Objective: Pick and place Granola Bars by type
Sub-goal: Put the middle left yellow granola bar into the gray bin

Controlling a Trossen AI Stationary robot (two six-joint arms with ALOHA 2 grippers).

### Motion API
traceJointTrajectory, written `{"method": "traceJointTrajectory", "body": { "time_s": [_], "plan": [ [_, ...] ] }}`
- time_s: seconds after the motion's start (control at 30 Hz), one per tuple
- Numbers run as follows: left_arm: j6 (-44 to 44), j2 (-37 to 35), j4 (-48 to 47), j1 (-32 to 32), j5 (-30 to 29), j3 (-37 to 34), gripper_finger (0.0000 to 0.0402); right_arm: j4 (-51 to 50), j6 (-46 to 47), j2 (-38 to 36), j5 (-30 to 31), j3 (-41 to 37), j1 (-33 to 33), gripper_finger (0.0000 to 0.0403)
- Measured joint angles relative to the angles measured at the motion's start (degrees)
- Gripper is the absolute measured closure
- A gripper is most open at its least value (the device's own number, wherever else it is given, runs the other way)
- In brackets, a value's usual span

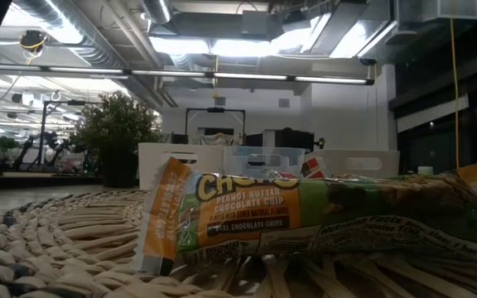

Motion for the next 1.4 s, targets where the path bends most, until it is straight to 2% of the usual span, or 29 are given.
{"method": "traceJointTrajectory", "body": {
  "time_s": [0.17,0.33,0.47,0.67,0.77,0.83,0.97,1.13,1.3,1.4],
  "plan": [
    [0.1,0.0,0.3,-0.1,0.5,0.0,0.0375,0.4,1.0,0.1,-1.7,0.0,-0.9,0.0133],
    [0.1,0.0,1.2,-0.1,1.0,0.0,0.0375,0.5,1.5,0.2,-3.7,0.0,-1.3,0.0166],
    [0.0,0.0,1.3,0.0,0.9,0.0,0.0375,0.5,1.6,0.3,-5.4,0.0,-1.3,0.0223],
    [-1.8,0.0,1.2,0.4,1.0,0.0,0.0375,0.4,3.9,0.3,-8.0,0.0,-1.3,0.0339],
    [-2.9,0.0,1.2,0.5,1.0,0.0,0.0375,0.5,4.1,0.3,-10.0,0.0,-1.3,0.0384],
    [-3.0,0.0,1.2,0.5,1.2,0.0,0.0375,0.6,4.2,0.3,-10.2,0.0,-1.3,0.0390],
    [-3.2,0.0,0.6,0.4,1.7,0.0,0.0370,0.5,4.3,0.3,-10.5,-0.1,-1.3,0.0375],
    [-7.6,-0.1,-5.0,0.4,3.1,0.2,0.0329,0.0,4.3,-0.5,-10.9,-0.2,-1.3,0.0388],
    [-10.0,0.0,-16.1,0.5,3.3,0.0,0.0247,0.4,4.2,-2.9,-10.9,0.0,-1.3,0.0392],
    [-14.8,-1.4,-16.6,0.3,5.9,0.0,0.0197,-3.1,3.9,-3.8,-10.6,-0.1,-1.3,0.0385]
  ]
}}
